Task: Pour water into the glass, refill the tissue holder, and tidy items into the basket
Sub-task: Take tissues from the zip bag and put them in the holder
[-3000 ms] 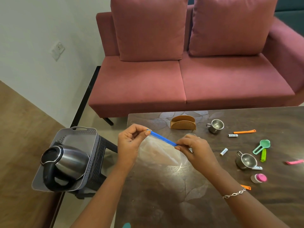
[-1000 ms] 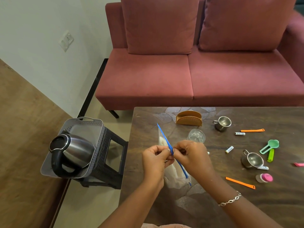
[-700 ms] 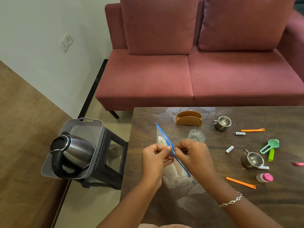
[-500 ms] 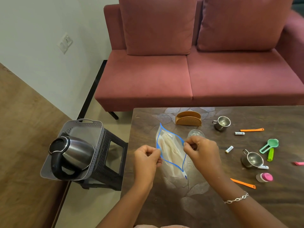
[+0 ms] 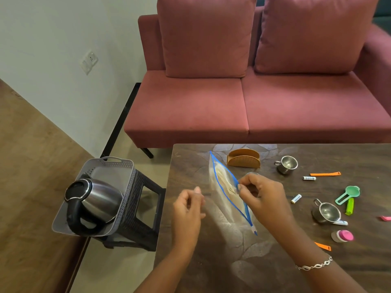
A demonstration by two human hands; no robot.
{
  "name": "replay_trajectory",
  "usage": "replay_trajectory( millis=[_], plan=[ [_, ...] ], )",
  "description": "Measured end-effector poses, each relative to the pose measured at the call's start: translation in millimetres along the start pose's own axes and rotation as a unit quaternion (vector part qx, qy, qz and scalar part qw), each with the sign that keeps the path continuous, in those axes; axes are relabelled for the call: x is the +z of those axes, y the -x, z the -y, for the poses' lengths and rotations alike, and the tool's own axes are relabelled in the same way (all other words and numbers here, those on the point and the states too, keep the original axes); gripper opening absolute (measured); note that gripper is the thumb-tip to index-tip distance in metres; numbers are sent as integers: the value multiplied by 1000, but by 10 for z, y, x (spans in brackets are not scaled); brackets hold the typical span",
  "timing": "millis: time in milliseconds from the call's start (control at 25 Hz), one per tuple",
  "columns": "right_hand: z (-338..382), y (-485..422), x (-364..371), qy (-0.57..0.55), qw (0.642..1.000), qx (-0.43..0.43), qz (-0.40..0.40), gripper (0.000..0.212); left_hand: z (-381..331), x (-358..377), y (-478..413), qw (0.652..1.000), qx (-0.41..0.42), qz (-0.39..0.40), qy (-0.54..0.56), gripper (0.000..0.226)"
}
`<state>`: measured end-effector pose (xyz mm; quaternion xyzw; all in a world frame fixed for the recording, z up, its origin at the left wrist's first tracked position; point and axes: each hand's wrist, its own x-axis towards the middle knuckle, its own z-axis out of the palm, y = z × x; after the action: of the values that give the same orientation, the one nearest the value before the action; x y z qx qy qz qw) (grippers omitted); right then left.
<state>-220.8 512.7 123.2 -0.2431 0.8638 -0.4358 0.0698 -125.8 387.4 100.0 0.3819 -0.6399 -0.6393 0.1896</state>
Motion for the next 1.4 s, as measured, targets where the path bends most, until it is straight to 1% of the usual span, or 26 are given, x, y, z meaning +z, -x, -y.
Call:
replay_trajectory(
  millis=[80, 120, 160, 200, 240, 280, 360, 400, 440, 480, 520, 560, 600, 640, 760, 800, 880, 920, 1000, 1080, 1160, 1280, 1400],
  plan=[
    [21, -24, -85, -43, 999, -12, 15, 13, 39, -68, -114, 999, 2, -50, 16, 19],
    [25, -37, -131, -80, 996, -14, 26, 12, 69, -101, -166, 998, -13, -60, 22, 16],
    [30, -53, -172, -124, 992, -13, 34, 11, 104, -128, -205, 997, -42, -51, 29, 12],
    [28, -68, -211, -172, 984, -7, 39, 12, 166, -147, -233, 995, -88, -22, 38, 9],
    [15, -84, -249, -221, 974, 2, 42, 14, 220, -165, -251, 988, -143, 25, 56, 19],
    [9, -99, -287, -269, 962, 16, 42, 15, 286, -193, -267, 972, -197, 84, 96, 34],
    [-39, -103, -348, -345, 936, 47, 41, 16, 384, -241, -273, 914, -266, 194, 237, 59],
    [-86, -106, -367, -354, 933, 54, 40, 22, 398, -263, -268, 888, -276, 215, 298, 69],
    [-125, -107, -386, -350, 934, 58, 37, 25, 421, -275, -278, 873, -275, 223, 335, 78],
    [-164, -117, -400, -347, 936, 58, 27, 14, 446, -280, -292, 869, -271, 224, 349, 85],
    [-192, -131, -413, -352, 934, 59, 16, 7, 471, -278, -307, 872, -263, 218, 349, 88],
    [-236, -139, -424, -348, 935, 60, 9, 22, 482, -276, -314, 877, -257, 212, 346, 89],
    [-246, -138, -443, -343, 938, 54, 14, 30, 496, -277, -328, 880, -251, 208, 346, 89],
    [-276, -140, -461, -331, 942, 49, 20, 31, 493, -281, -337, 880, -245, 208, 349, 90],
    [-279, -148, -475, -279, 956, 32, 83, 32, 470, -294, -353, 882, -228, 209, 356, 91],
    [-272, -160, -470, -260, 961, 24, 96, 30, 459, -301, -354, 882, -224, 210, 356, 91],
    [-225, -175, -467, -221, 968, 19, 117, 17, 459, -333, -364, 884, -215, 209, 358, 92],
    [-205, -187, -463, -201, 971, 27, 122, 16, 460, -354, -373, 885, -211, 208, 360, 92],
    [-150, -200, -445, -167, 976, 39, 136, 24, 447, -387, -384, 887, -201, 211, 358, 92],
    [-52, -206, -421, -168, 973, 49, 151, 17, 427, -397, -386, 890, -196, 218, 350, 92],
    [-2, -204, -397, -174, 970, 50, 161, 18, 401, -388, -382, 890, -196, 226, 345, 93],
    [-13, -234, -371, -135, 976, 44, 165, 9, 374, -379, -382, 896, -194, 225, 330, 95],
    [-36, -255, -355, -122, 978, 63, 157, 11, 382, -386, -404, 896, -200, 209, 337, 96]
  ],
)
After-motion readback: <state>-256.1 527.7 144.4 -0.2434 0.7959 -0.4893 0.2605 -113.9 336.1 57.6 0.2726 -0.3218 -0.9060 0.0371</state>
